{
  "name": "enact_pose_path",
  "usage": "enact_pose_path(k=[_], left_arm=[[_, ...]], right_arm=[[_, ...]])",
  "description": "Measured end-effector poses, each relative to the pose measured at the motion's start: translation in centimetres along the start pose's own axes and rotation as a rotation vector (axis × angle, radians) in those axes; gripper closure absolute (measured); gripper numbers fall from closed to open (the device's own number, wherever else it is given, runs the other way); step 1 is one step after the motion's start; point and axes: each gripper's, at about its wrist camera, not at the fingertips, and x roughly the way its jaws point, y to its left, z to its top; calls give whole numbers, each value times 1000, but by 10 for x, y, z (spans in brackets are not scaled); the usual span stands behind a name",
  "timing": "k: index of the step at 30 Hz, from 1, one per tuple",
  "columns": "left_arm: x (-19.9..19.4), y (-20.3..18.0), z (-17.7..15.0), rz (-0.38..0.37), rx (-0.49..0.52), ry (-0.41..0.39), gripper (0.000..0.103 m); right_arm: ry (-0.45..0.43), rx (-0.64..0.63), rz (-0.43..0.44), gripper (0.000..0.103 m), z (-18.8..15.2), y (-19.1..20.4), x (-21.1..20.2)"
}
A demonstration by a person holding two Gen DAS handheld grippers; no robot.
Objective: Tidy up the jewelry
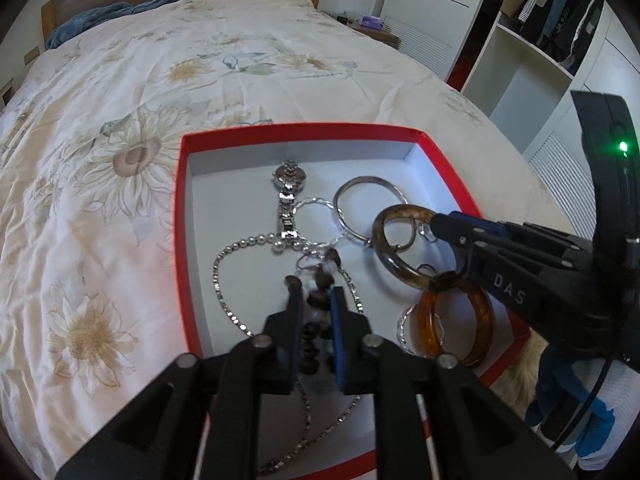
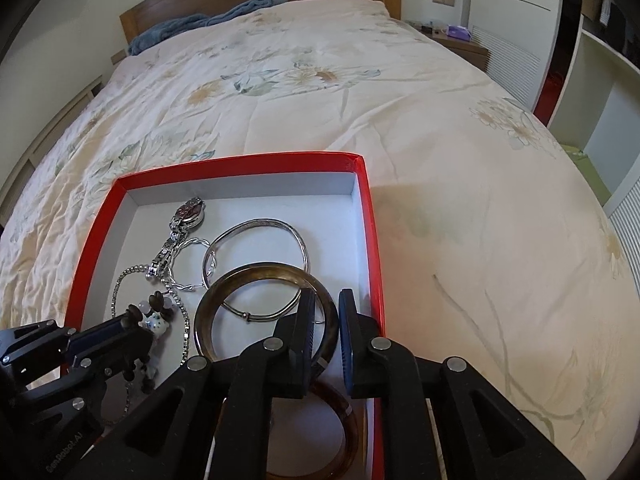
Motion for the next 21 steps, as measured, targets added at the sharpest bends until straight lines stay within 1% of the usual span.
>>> enact_pose_path(k=[2,3,4,5,6,8,10,11,13,15,17,21], left_arm=[[-4,1,1,-2,-9,-5,82],[-5,1,1,-3,-11,-7,81],[-8,0,1,-6,-13,-11,80],[-11,-1,1,-8,-12,-15,79],[-15,-2,1,-9,-10,-22,77],[-24,-4,0,-12,-14,-34,73],[-34,-4,-2,-15,-21,-42,72],[-40,-4,-4,-13,-21,-47,71],[-54,-3,-10,-2,-19,-58,70],[-68,-1,-16,7,-26,-65,65],[-83,1,-24,26,-24,-78,61],[-119,5,-47,93,-12,-110,60]], right_arm=[[-11,7,16,84,0,-1,-6],[-18,9,21,79,0,-1,-9],[-26,9,21,71,-1,0,-14],[-32,8,19,67,-2,1,-19],[-43,8,21,65,-3,2,-25],[-56,11,19,63,-5,3,-37],[-62,12,12,56,-7,4,-49],[-67,10,10,55,-9,5,-56],[-82,5,4,51,-15,6,-72],[-91,10,2,46,-20,6,-85],[-100,17,3,44,-28,8,-100],[-105,-4,17,35,-47,25,-128]])
